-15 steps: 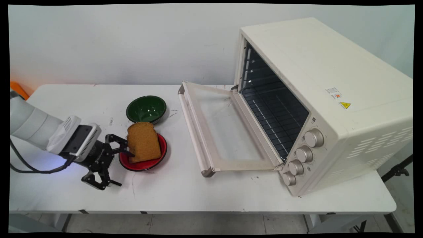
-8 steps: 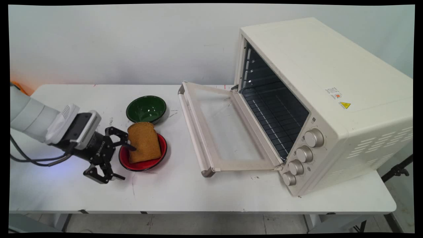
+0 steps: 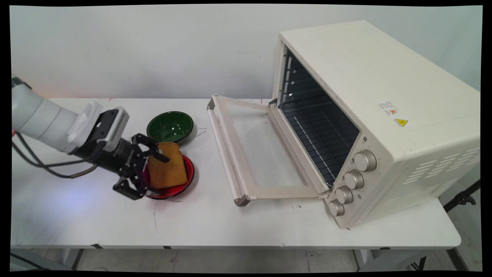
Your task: Close the oven
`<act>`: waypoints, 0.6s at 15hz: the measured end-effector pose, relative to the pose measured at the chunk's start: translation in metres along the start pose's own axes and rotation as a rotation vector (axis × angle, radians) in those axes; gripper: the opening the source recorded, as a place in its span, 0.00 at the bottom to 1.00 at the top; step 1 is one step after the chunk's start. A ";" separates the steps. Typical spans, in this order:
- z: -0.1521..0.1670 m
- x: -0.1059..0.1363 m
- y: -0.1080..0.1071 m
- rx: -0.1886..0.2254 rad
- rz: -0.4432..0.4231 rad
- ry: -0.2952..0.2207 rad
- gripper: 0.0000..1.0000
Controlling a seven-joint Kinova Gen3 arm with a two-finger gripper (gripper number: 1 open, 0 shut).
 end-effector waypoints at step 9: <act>0.028 0.035 -0.020 0.058 -0.118 0.039 0.00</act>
